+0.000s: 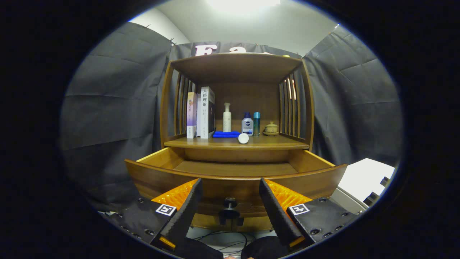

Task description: Pull open the drawer, take out the items inside it, and place them on the countertop above the cabinet.

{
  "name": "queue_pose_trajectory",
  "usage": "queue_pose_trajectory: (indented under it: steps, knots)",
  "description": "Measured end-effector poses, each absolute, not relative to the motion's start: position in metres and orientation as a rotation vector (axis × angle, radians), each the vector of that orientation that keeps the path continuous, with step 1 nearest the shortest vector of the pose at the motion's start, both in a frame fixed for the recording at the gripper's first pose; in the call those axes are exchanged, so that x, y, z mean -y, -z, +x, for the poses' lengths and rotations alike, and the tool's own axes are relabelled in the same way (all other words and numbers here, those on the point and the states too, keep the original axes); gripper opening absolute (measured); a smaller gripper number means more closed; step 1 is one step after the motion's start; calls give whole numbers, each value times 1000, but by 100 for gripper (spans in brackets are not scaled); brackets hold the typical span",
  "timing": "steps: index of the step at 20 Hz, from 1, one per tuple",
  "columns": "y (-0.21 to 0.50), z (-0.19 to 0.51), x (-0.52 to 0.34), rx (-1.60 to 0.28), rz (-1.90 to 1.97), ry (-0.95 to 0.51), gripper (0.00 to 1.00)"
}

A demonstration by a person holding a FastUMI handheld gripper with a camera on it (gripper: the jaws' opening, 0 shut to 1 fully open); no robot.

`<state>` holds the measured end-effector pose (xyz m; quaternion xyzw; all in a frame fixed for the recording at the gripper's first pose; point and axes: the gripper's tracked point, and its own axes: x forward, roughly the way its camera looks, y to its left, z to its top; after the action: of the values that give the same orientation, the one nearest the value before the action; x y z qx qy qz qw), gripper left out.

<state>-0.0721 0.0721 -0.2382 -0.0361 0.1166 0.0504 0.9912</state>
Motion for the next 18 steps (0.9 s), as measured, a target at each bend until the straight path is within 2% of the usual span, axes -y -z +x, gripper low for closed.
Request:
queue_pose_trajectory:
  steps: [8, 18]
  knots:
    - [270, -44, -66, -258, -37, -36, 98]
    - [274, -33, -64, -251, -16, -44, 98]
